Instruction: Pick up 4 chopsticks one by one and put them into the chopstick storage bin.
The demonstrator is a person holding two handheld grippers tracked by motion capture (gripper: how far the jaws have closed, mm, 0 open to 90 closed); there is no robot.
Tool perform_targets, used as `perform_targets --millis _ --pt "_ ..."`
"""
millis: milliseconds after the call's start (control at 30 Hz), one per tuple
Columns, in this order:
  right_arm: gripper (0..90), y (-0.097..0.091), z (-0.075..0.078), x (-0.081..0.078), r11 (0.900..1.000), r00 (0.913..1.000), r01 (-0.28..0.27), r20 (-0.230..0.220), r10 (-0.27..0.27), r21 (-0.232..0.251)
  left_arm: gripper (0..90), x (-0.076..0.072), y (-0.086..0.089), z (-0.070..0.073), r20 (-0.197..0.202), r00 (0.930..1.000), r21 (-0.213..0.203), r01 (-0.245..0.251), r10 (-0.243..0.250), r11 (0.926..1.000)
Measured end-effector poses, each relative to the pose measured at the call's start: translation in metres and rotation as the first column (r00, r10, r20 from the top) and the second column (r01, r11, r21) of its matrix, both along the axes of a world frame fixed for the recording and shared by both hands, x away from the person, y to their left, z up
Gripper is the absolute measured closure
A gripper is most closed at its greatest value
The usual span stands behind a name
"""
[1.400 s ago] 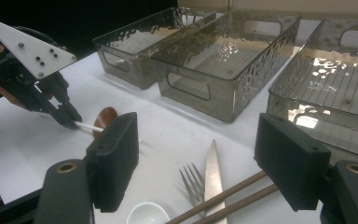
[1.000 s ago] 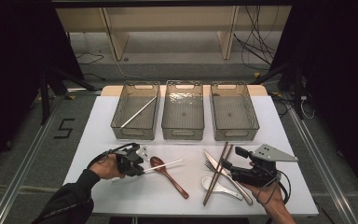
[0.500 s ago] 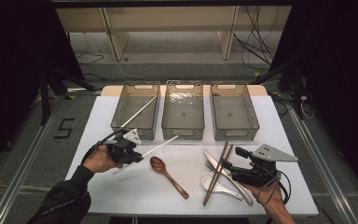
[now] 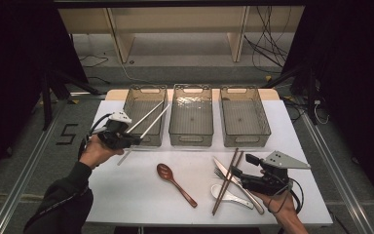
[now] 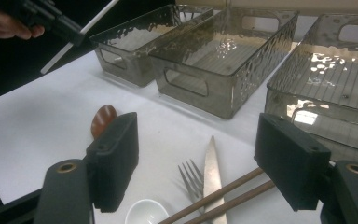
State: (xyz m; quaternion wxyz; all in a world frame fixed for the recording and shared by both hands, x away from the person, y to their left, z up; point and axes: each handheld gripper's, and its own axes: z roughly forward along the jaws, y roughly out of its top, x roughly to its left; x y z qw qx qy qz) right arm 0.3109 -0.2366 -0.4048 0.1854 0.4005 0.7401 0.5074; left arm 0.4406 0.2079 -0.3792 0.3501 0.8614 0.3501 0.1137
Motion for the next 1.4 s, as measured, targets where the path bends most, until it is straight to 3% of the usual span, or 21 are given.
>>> perform_targets --millis 167,367,567,1067,1300,1400 --pt "31.3 0.0 0.0 0.0 1.0 1.0 0.0 0.002 0.0 0.003 84.5 0.015 0.005 0.008 0.009 0.9985 -0.035 -0.054 0.054 0.9979" --pt "31.3 0.0 0.0 0.001 1.0 1.0 -0.001 0.001 0.001 0.003 84.5 0.032 0.007 0.013 0.023 0.9951 -0.043 -0.095 0.096 0.9945" --pt "31.2 0.0 0.0 0.001 1.0 1.0 -0.004 0.002 0.004 0.005 84.5 0.047 0.01 0.018 0.05 0.9878 -0.082 -0.143 0.147 0.9863" --pt "31.3 0.0 0.0 0.001 1.0 1.0 -0.005 0.001 0.005 0.006 84.5 0.074 0.024 0.023 0.082 0.9712 -0.14 -0.211 0.223 0.9674" --pt "31.3 0.001 0.001 0.002 0.9999 0.9999 -0.013 0.004 0.013 0.006 84.5 0.083 0.017 0.025 0.106 0.9689 -0.136 -0.208 0.223 0.9686" --pt "31.3 0.001 0.001 0.002 0.9999 0.9999 -0.013 0.003 0.013 0.008 84.5 0.087 0.017 0.023 0.113 0.9634 -0.14 -0.227 0.243 0.9639"
